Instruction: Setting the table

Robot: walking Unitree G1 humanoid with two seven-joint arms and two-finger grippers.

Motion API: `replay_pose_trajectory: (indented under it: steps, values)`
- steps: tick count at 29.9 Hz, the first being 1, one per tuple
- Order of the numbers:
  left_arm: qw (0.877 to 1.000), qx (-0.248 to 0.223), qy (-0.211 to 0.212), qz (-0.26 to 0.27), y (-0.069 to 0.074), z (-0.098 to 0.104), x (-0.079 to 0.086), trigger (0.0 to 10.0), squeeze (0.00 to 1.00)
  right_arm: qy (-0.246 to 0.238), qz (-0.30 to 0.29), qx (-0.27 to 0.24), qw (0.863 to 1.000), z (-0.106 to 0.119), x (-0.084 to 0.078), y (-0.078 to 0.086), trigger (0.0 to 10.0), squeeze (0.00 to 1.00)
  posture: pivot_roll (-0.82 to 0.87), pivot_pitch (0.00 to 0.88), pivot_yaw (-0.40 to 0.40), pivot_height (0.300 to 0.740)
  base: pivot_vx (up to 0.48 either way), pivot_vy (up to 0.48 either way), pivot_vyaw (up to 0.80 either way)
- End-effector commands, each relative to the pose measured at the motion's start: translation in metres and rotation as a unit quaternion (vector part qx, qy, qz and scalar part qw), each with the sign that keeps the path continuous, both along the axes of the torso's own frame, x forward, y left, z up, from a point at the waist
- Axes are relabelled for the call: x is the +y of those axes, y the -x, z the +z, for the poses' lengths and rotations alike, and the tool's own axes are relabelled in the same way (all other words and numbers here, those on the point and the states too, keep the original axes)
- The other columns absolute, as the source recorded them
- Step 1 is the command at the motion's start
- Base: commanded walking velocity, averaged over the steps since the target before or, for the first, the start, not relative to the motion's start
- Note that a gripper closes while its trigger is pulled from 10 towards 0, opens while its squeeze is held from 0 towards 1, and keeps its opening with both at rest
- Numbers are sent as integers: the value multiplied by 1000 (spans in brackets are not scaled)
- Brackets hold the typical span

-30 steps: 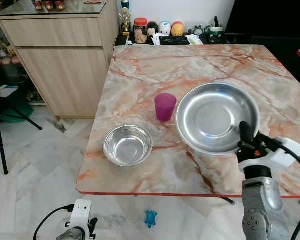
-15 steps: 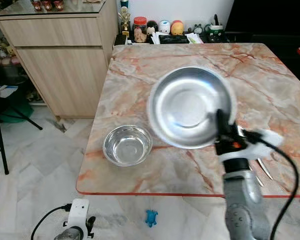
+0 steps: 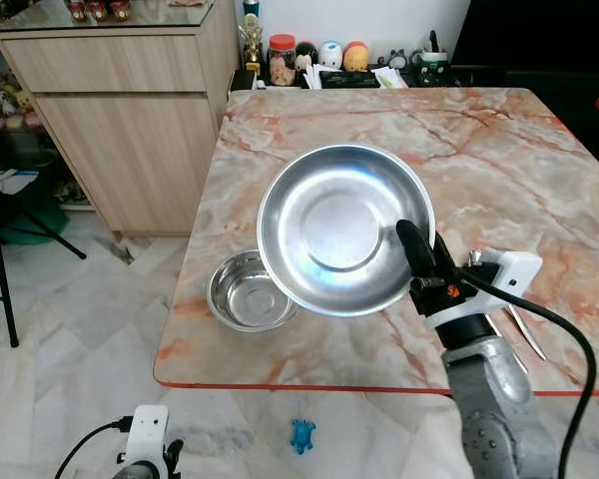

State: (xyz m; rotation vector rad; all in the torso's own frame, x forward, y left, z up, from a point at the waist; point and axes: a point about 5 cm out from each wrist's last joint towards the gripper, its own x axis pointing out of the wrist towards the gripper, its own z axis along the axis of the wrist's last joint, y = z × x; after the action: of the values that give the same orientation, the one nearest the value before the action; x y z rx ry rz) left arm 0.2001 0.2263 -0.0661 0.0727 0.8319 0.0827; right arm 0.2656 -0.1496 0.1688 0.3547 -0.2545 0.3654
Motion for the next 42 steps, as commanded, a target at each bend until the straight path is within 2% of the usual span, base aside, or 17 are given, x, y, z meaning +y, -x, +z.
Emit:
replay_pose_trajectory:
  steps: [1,6,9,11,15,19,21,27,32,36,42]
  values:
    - [1000,3,-2,7,5,-1,5,10000,0,13,7,-23,1000,10,-2,2,10000,0,-17,33,-7,740,0,0,0]
    - [1000,-1,-1,10,4,0,5,10000,0,12,0,-23,1000,11,-6,-1,10000,0,-23,41,-2,740,0,0,0]
    - [1000,-3,-1,10,3,0,5,10000,0,29,27,-12,999,4,7,2,10000,0,-13,44,-3,740,0,0,0]
    - [1000,-3,-1,10,3,0,5,10000,0,29,27,-12,999,4,7,2,10000,0,-13,44,-3,740,0,0,0]
    - [1000,5,-18,-3,13,0,21,10000,0,20,31,-6,999,3,16,2,10000,0,-6,52,4,740,0,0,0]
    - [999,12,-34,13,25,1,41,10000,0,22,32,-3,999,2,17,3,10000,0,5,57,-2,740,0,0,0]
    - [999,13,-35,15,28,1,44,10000,0,23,29,-4,999,2,16,3,10000,0,6,58,-5,740,0,0,0]
    - [999,10,-30,18,30,-1,42,10000,0,18,17,-3,1000,3,12,0,10000,0,8,61,-10,740,0,0,0]
    - [1000,3,-21,14,26,-1,33,10000,0,15,10,-8,1000,6,10,-3,10000,0,6,63,-10,740,0,0,0]
    - [1000,-5,-15,5,20,0,28,10000,0,6,-12,-11,1000,8,3,-5,10000,0,0,65,-6,740,0,-318,0]
    - [1000,-8,-13,4,18,0,27,10000,0,8,-17,-14,1000,9,2,-5,10000,0,-1,69,-5,740,0,-384,0]
